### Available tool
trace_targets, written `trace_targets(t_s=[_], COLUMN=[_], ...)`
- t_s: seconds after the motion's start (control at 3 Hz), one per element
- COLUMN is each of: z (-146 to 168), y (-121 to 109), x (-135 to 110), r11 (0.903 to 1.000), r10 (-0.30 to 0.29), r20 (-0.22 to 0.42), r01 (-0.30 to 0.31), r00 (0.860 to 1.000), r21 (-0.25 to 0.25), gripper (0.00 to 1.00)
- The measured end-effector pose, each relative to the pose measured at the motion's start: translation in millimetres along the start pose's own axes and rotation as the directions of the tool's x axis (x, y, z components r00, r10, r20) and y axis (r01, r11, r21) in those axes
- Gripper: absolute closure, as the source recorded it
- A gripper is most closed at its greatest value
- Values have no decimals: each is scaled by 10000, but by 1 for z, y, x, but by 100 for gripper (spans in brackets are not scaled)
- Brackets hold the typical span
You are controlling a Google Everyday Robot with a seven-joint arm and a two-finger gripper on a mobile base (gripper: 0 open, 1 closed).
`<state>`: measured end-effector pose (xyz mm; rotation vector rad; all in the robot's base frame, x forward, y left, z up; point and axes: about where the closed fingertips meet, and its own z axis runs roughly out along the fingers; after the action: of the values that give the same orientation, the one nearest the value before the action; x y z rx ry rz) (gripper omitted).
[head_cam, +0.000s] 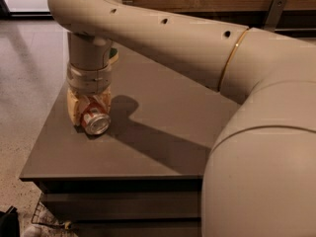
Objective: Place coke can upright
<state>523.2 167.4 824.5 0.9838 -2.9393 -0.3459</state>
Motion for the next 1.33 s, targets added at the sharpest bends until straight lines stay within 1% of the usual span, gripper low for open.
trace_targets(t_s=[0.33,0.67,1.0,1.33], z=[-21,-49,-80,-85], y=[-3,-9,-11,-21], x=[-6,0,11,30], r11=[9993,9966,9919,9855], r10=[-158,-466,-1150,-1695], r20=[633,1775,3738,4831], r01=[136,336,858,1512], r00=[9979,9830,9204,8590], r21=[354,756,940,769], gripper=[100,100,100,100])
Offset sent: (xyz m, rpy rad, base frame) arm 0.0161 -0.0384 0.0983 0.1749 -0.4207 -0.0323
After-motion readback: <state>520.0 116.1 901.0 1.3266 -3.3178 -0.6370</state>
